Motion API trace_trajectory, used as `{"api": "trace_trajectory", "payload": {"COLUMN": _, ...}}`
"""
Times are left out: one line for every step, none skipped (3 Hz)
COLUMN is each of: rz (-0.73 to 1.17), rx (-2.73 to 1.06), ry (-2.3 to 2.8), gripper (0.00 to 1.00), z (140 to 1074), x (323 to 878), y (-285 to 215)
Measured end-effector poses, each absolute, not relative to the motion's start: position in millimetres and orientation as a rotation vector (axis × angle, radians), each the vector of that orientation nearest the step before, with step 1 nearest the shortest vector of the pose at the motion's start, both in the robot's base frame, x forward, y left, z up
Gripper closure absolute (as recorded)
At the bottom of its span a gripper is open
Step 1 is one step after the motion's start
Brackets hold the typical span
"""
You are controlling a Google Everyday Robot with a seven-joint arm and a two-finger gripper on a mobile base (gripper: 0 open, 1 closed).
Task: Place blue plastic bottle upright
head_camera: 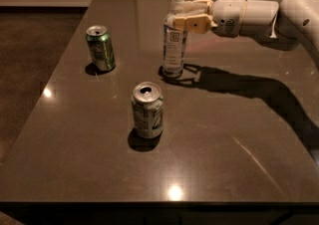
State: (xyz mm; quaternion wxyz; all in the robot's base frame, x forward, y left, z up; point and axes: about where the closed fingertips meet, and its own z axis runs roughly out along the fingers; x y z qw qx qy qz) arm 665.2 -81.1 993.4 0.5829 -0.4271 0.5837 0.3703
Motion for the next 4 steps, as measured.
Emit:
{"api": "trace_trajectory", "payload": {"rz": 0.866, "rx": -1.000, "ry": 1.354, "gripper": 0.35, "z": 986.2, "x": 664.1, "y": -79.4}}
{"api": "trace_trajectory", "payload": {"rz": 0.855, "rx": -1.001, "ry": 1.350, "gripper": 0.12, "z": 980.6, "x": 663.4, "y": -78.8}}
{"api": "trace_trajectory", "payload": {"rz": 0.859, "rx": -1.005, "ry": 1.348, "gripper": 0.00, "z": 981.3, "x": 663.2, "y": -75.9}}
{"api": "trace_trajectory", "payload": {"rz": 0.860, "rx": -1.005, "ry": 1.348, "gripper": 0.00, "z": 981.3, "x": 663.2, "y": -75.8}}
